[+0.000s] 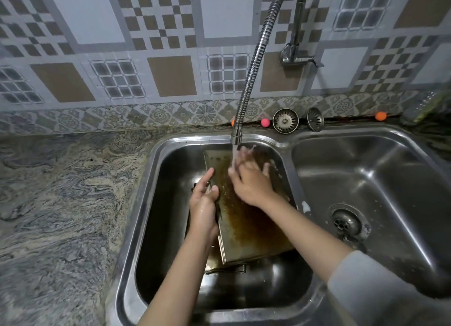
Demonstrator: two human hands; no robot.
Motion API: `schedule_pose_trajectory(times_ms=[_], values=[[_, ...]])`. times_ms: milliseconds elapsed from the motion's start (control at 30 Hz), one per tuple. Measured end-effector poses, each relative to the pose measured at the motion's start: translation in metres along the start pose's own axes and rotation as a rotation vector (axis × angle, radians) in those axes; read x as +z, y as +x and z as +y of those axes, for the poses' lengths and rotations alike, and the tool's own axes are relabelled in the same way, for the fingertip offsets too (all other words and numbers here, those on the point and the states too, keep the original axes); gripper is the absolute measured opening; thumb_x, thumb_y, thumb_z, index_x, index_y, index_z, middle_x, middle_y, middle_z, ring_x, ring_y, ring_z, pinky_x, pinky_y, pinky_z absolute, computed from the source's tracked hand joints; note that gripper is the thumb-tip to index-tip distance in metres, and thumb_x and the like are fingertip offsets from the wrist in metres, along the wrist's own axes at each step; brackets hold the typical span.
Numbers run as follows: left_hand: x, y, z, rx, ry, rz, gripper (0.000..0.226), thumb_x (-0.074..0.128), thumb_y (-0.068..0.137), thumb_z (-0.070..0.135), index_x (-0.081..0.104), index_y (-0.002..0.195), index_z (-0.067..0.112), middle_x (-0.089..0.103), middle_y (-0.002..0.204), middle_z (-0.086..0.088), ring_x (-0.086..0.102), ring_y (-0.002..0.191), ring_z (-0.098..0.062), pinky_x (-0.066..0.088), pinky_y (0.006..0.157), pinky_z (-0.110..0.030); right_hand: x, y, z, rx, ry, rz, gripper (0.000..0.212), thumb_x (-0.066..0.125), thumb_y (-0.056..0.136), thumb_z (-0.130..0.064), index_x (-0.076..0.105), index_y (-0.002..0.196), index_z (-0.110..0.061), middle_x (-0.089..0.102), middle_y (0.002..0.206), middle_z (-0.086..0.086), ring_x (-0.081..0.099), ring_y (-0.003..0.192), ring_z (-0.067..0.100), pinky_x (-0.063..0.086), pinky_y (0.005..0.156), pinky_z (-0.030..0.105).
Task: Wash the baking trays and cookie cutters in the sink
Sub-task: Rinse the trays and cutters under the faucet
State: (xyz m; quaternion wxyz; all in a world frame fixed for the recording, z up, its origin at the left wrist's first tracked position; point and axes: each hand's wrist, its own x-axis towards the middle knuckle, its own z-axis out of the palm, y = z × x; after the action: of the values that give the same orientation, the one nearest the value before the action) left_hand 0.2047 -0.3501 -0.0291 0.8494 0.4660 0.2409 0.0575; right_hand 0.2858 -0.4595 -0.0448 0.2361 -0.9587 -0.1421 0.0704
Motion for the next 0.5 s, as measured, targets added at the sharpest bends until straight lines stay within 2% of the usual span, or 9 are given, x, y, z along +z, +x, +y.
schedule_pose_trajectory(times_ms=[100,200,300,367,433,500], values=[[-0.001,0.015,0.014,0.071,-0.024,0.055,0.05,0.039,0.091,-0.011,0.059,0.125,0.02,0.059,0.13,-0.013,0.06,0.114,-0.024,0.045,0.102,-0.041,0.017,-0.039,-0.023,-0.252,0.066,0.022,0.057,0.026,0.101,-0.039,0.005,0.152,-0.025,-0.007,0.158,-0.012,-0.011,0.145,0.006,-0.007,0.116,0.05],[-0.012,0.03,0.033,0.12,-0.056,0.074,0.051,0.04,0.092,-0.009,0.057,0.128,0.022,0.059,0.131,-0.012,0.061,0.11,-0.021,0.047,0.099,-0.04,0.027,-0.068,-0.011,-0.348,0.083,0.021,0.057,0.022,0.099,-0.045,0.003,0.151,-0.032,-0.01,0.157,-0.018,-0.015,0.142,-0.001,-0.009,0.115,0.042],[-0.016,0.035,0.037,0.118,-0.123,0.072,0.051,0.041,0.091,-0.008,0.058,0.128,0.023,0.059,0.132,-0.012,0.06,0.111,-0.023,0.046,0.101,-0.048,0.018,-0.056,0.017,-0.261,0.036,0.043,0.056,0.017,0.097,-0.054,0.002,0.149,-0.041,-0.014,0.156,-0.016,-0.016,0.144,0.005,-0.008,0.115,0.052],[-0.012,0.03,0.034,0.104,-0.145,0.064,0.052,0.04,0.091,-0.009,0.056,0.129,0.022,0.06,0.13,-0.012,0.059,0.114,-0.026,0.044,0.102,-0.051,0.004,-0.036,0.022,-0.097,0.017,0.084,0.057,0.021,0.099,-0.051,0.005,0.151,-0.032,-0.015,0.158,-0.009,-0.016,0.144,0.01,-0.005,0.114,0.06],[-0.003,0.026,0.025,0.088,-0.16,0.037,0.05,0.041,0.09,-0.009,0.057,0.127,0.021,0.06,0.128,-0.013,0.058,0.117,-0.03,0.043,0.103,-0.052,-0.002,-0.022,0.01,0.024,-0.017,0.134,0.062,0.02,0.099,-0.051,0.005,0.152,-0.023,-0.015,0.158,-0.004,-0.018,0.144,0.013,-0.007,0.111,0.062],[0.008,0.022,0.019,0.102,-0.142,0.002,0.05,0.041,0.089,-0.011,0.062,0.12,0.022,0.059,0.13,-0.015,0.056,0.121,-0.032,0.039,0.107,-0.052,0.002,-0.025,-0.015,-0.046,-0.005,0.177,0.065,0.018,0.096,-0.052,0.003,0.152,-0.023,-0.013,0.159,-0.004,-0.017,0.144,0.013,-0.008,0.11,0.06]])
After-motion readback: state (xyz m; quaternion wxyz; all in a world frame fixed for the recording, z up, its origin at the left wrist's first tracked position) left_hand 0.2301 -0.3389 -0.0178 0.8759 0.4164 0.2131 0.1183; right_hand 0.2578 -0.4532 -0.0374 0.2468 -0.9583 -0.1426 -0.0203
